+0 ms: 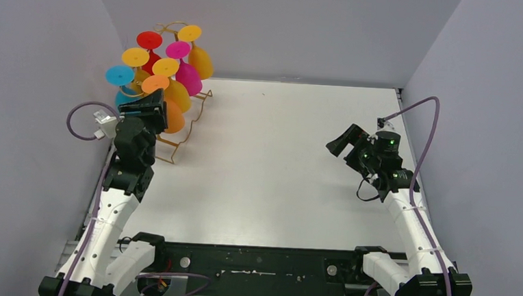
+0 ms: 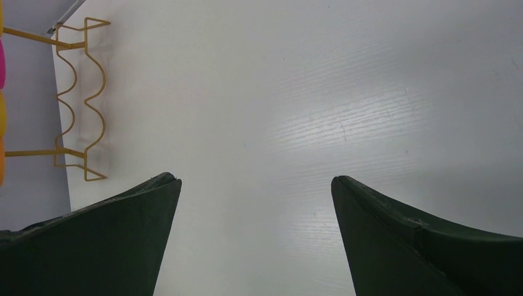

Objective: Take the wine glass off the wine glass rack
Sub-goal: Pick up the wine glass from the wine rack.

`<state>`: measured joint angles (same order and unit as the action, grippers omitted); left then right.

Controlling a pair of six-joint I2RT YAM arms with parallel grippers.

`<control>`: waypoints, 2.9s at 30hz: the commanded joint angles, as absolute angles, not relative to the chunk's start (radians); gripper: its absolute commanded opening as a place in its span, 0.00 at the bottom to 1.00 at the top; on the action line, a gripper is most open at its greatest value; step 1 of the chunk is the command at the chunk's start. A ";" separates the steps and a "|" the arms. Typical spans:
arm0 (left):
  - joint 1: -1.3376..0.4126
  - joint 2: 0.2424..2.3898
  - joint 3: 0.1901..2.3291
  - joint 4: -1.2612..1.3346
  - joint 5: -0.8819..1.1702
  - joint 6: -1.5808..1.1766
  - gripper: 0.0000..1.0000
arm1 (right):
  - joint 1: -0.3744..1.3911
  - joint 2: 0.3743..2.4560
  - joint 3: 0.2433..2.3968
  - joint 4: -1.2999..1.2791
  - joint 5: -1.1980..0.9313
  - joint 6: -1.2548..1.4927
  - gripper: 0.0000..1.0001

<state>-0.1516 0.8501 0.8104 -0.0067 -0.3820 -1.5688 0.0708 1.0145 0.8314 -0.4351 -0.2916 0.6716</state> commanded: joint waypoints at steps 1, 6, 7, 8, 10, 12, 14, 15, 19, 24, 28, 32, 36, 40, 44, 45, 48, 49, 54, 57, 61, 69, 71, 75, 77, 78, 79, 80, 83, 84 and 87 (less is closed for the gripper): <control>-0.146 0.917 0.875 0.085 -0.331 -1.602 0.45 | 0.063 0.989 0.805 -0.377 -0.279 0.688 1.00; -0.143 0.961 0.912 0.082 -0.352 -1.586 0.44 | 0.061 0.998 0.836 -0.411 -0.258 0.661 1.00; -0.144 0.965 0.920 0.070 -0.359 -1.588 0.44 | 0.061 0.998 0.845 -0.421 -0.247 0.657 1.00; -0.143 0.967 0.924 0.057 -0.373 -1.597 0.43 | 0.060 0.995 0.850 -0.426 -0.237 0.652 1.00; -0.143 0.958 0.917 0.067 -0.406 -1.593 0.42 | 0.060 0.984 0.850 -0.428 -0.217 0.649 1.00; -0.143 0.952 0.911 0.084 -0.429 -1.581 0.42 | 0.060 0.976 0.846 -0.424 -0.209 0.649 1.00; -0.143 0.952 0.907 0.092 -0.440 -1.578 0.42 | 0.060 0.976 0.843 -0.419 -0.212 0.648 1.00; -0.143 0.956 0.905 0.097 -0.442 -1.577 0.42 | 0.059 0.978 0.841 -0.418 -0.216 0.649 1.00; -0.143 0.969 0.898 0.115 -0.443 -1.573 0.33 | 0.059 0.984 0.839 -0.416 -0.221 0.657 1.00; -0.144 0.974 0.896 0.111 -0.444 -1.560 0.22 | 0.059 0.970 0.838 -0.411 -0.220 0.654 1.00; -0.143 0.973 0.894 0.105 -0.445 -1.565 0.16 | 0.059 0.961 0.835 -0.413 -0.206 0.663 1.00; -0.144 0.964 0.882 0.103 -0.449 -1.579 0.10 | 0.060 0.961 0.833 -0.411 -0.209 0.662 1.00; -0.143 0.961 0.880 0.104 -0.448 -1.591 0.07 | 0.060 0.958 0.833 -0.414 -0.204 0.664 1.00; -0.143 0.958 0.875 0.106 -0.455 -1.604 0.04 | 0.058 0.951 0.836 -0.418 -0.204 0.664 1.00; -0.144 0.955 0.860 0.132 -0.459 -1.615 0.06 | 0.059 0.951 0.838 -0.417 -0.208 0.664 1.00; -0.144 0.954 0.856 0.136 -0.460 -1.621 0.07 | 0.059 0.952 0.838 -0.418 -0.209 0.664 1.00; -0.143 0.954 0.851 0.145 -0.461 -1.625 0.00 | 0.058 0.951 0.836 -0.418 -0.212 0.667 1.00; -0.142 0.953 0.849 0.148 -0.462 -1.625 0.00 | 0.059 0.951 0.835 -0.418 -0.212 0.667 1.00; -0.143 0.946 0.851 0.126 -0.430 -1.662 0.00 | 0.059 0.952 0.836 -0.417 -0.215 0.667 1.00; -0.143 0.934 0.854 0.109 -0.414 -1.673 0.00 | 0.058 0.954 0.836 -0.416 -0.220 0.667 1.00; -0.144 0.917 0.852 0.092 -0.404 -1.691 0.00 | 0.059 0.953 0.835 -0.414 -0.222 0.668 1.00; -0.142 0.904 0.864 0.031 -0.367 -1.729 0.00 | 0.058 0.950 0.831 -0.417 -0.227 0.670 1.00; -0.143 0.899 0.861 0.025 -0.357 -1.741 0.00 | 0.059 0.950 0.831 -0.417 -0.227 0.670 1.00; -0.142 0.894 0.855 0.019 -0.326 -1.743 0.00 | 0.058 0.952 0.830 -0.414 -0.231 0.670 1.00; -0.141 0.897 0.855 0.021 -0.307 -1.715 0.00 | 0.059 0.954 0.830 -0.413 -0.236 0.672 1.00; -0.142 0.897 0.856 0.020 -0.296 -1.705 0.00 | 0.059 0.956 0.830 -0.413 -0.238 0.672 1.00; -0.143 0.898 0.856 0.020 -0.283 -1.695 0.00 | 0.059 0.956 0.829 -0.413 -0.239 0.672 1.00; -0.143 0.898 0.856 0.018 -0.272 -1.689 0.00 | 0.060 0.955 0.828 -0.413 -0.239 0.672 1.00; -0.141 0.894 0.845 0.019 -0.243 -1.682 0.00 | 0.058 0.960 0.828 -0.419 -0.243 0.670 1.00; -0.141 0.891 0.834 0.031 -0.231 -1.678 0.00 | 0.058 0.961 0.828 -0.419 -0.245 0.670 1.00; -0.142 0.873 0.815 0.051 -0.212 -1.655 0.00 | 0.058 0.965 0.827 -0.418 -0.250 0.670 1.00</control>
<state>-0.1478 0.9077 0.8322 0.0013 -0.2657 -1.6970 0.0650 0.9722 0.8078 -0.4404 -0.2440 0.6674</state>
